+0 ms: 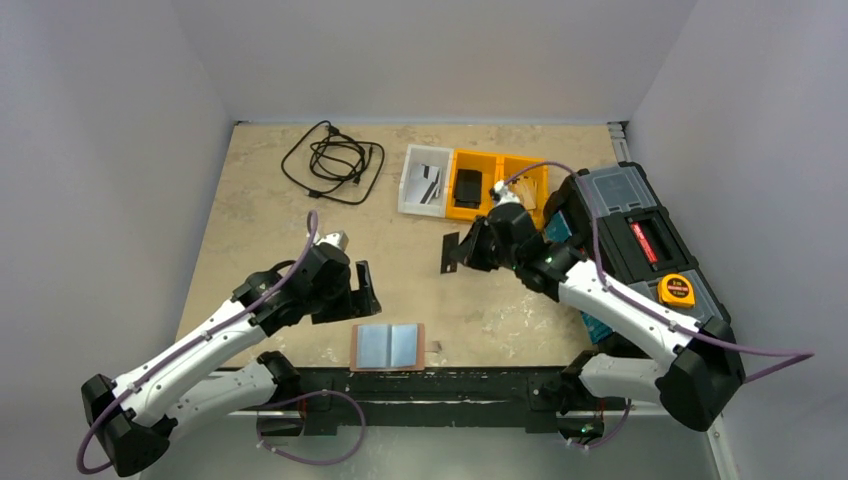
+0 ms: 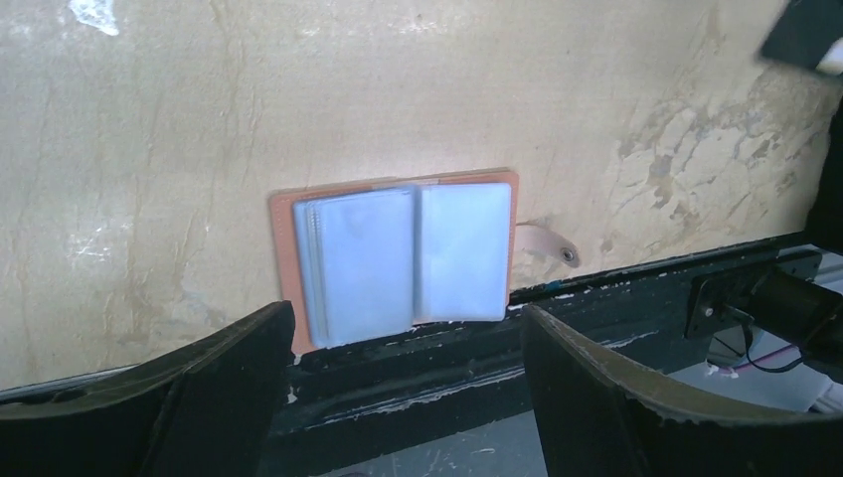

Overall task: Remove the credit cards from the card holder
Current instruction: Place the credit card in the storage box.

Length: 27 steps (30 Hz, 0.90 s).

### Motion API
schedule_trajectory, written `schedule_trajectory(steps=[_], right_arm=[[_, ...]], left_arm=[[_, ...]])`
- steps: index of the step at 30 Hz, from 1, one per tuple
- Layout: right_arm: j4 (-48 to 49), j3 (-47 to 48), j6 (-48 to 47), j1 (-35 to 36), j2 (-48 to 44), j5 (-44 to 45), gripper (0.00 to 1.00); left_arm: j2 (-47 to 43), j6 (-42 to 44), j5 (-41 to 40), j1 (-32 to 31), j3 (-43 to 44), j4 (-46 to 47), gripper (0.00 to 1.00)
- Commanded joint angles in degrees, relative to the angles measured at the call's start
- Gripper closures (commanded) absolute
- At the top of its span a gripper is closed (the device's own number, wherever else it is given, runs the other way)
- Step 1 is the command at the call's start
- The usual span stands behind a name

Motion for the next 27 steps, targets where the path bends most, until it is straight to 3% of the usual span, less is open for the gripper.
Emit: schedule_trajectory(steps=[1, 12, 27], right_arm=[[-11.08, 11.82, -10.1, -6.68, 1.79, 8.01, 1.0], [-11.18, 31.69, -19.95, -21.17, 21.33, 9.66, 1.0], [-14.15, 59.87, -22.02, -22.63, 53.16, 6.68, 1.0]], left_arm=[[-2.17, 2.42, -1.84, 0.3, 2.62, -3.88, 0.14], [-3.89, 3.16, -1.68, 0.3, 4.24, -5.85, 0.13], [-8.52, 1.46, -1.35, 0.3, 4.77, -10.32, 0.13]])
